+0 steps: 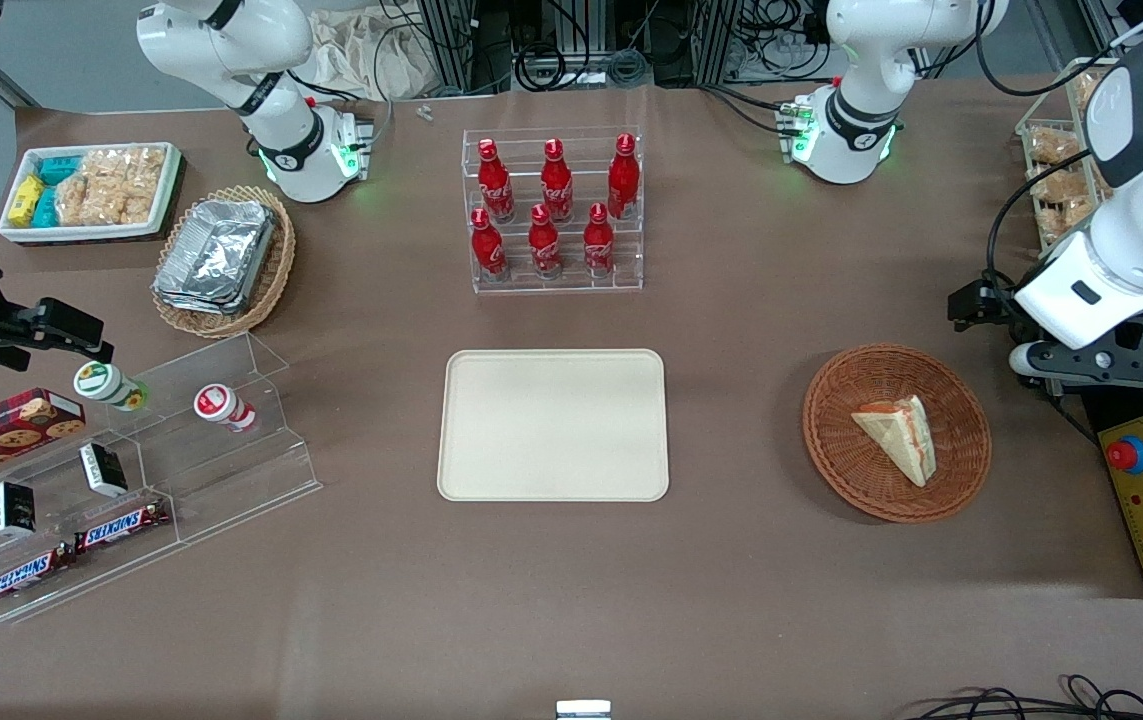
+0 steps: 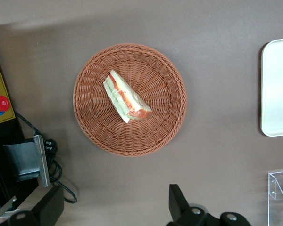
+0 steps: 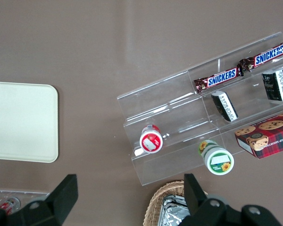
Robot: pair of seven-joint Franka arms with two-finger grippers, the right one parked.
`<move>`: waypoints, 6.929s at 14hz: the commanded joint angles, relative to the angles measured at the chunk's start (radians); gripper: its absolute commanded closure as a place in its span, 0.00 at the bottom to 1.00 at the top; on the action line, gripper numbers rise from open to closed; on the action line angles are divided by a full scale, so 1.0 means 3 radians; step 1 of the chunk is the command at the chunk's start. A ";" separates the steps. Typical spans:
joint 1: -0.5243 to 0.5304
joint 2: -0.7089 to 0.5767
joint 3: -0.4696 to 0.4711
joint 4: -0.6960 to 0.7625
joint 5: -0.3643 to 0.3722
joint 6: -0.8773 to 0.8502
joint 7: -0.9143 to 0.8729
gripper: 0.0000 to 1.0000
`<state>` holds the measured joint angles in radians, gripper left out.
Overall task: Place sandwich from basket to tray
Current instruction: 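Move the left gripper over the wicker basket toward the wrapped sandwich, then lower the open left gripper around the sandwich in the basket, then close the left gripper on the sandwich and lift it, then carry the sandwich with the left gripper over to the cream tray, then lower the sandwich onto the tray and open the left gripper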
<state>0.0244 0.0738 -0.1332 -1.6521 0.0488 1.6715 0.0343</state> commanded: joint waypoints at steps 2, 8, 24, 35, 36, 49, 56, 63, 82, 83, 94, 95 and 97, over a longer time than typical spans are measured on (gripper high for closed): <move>0.0041 0.0122 -0.0057 0.0127 0.0037 -0.0070 -0.0063 0.00; 0.0112 0.0352 -0.0047 0.0052 0.0016 0.0175 -0.0477 0.00; 0.0169 0.0919 -0.0016 -0.0931 0.0083 0.1710 -0.2165 0.00; 0.0159 0.1109 0.0091 -0.1233 0.0083 0.2165 -0.2492 0.00; 0.0159 0.1129 0.0091 -0.1238 0.0083 0.2205 -0.2543 0.00; 0.0077 0.1166 0.0071 -0.0962 0.0083 0.2085 -0.2860 1.00; 0.0092 0.0895 0.0066 0.0095 0.0052 0.0071 -0.2028 1.00; 0.0072 0.0807 -0.0704 0.0782 -0.0132 -0.0704 -0.1234 1.00; -0.0981 0.2458 -0.1095 0.0762 0.0420 0.1152 -0.2507 1.00; -0.0986 0.2474 -0.1095 0.0762 0.0451 0.1158 -0.2518 1.00; -0.0951 0.2423 -0.1095 0.0767 0.0441 0.1173 -0.2523 0.01; -0.0930 0.2342 -0.1095 0.0762 0.0426 0.1168 -0.2523 0.01; -0.0752 0.2118 -0.1100 0.0772 0.0410 0.1051 -0.2579 0.01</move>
<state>-0.2429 0.7895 -0.4644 -1.4186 0.1636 2.0353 -0.7132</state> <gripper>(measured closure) 0.004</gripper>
